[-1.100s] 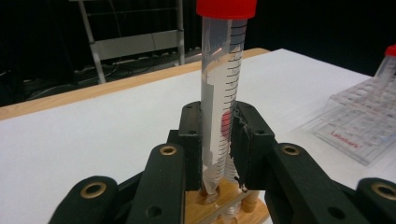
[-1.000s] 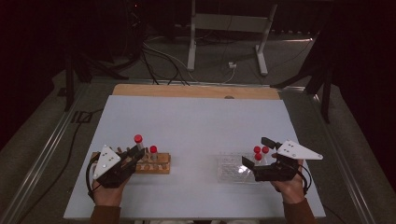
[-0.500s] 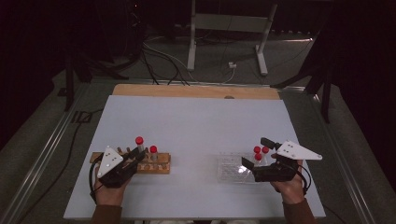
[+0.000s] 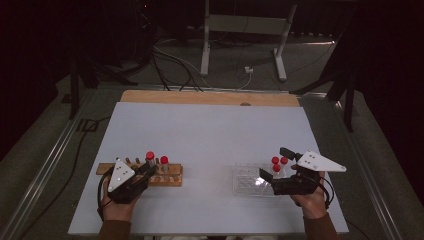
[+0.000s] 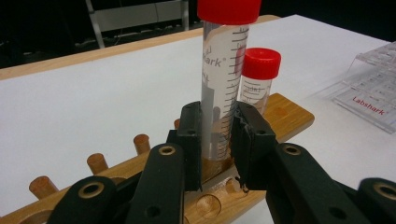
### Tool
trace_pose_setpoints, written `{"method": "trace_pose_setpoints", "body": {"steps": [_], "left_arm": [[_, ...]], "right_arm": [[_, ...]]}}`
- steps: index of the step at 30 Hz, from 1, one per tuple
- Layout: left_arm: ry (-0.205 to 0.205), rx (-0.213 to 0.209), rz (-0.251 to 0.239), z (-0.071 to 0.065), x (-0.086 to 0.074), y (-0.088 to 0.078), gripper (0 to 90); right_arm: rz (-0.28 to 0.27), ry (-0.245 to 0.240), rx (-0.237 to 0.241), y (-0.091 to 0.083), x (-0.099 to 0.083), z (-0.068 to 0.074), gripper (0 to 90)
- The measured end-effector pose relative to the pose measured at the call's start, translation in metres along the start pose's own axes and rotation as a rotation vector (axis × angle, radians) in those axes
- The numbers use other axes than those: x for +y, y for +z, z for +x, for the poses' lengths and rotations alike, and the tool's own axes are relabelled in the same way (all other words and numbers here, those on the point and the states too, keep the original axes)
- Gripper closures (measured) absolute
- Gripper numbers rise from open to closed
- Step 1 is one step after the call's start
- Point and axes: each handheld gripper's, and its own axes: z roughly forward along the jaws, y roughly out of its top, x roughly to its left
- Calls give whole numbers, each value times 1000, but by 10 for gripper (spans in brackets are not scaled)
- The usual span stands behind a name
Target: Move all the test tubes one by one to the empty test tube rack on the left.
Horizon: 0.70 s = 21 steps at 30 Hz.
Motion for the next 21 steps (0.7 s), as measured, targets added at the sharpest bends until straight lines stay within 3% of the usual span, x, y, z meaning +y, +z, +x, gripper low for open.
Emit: {"method": "trace_pose_setpoints", "body": {"steps": [9, 13, 18, 21], "left_arm": [[0, 5, 14, -1, -2, 0, 633], [-8, 11, 2, 0, -1, -4, 518], [-39, 32, -38, 0, 3, -9, 304], [-50, 30, -61, 1, 7, -11, 244]], "right_arm": [[-6, -1, -4, -1, 1, -1, 0], [-7, 3, -10, -3, 1, -2, 0], [-9, 2, -17, -3, 1, -4, 0], [-9, 3, -24, -4, 1, -6, 0]]}}
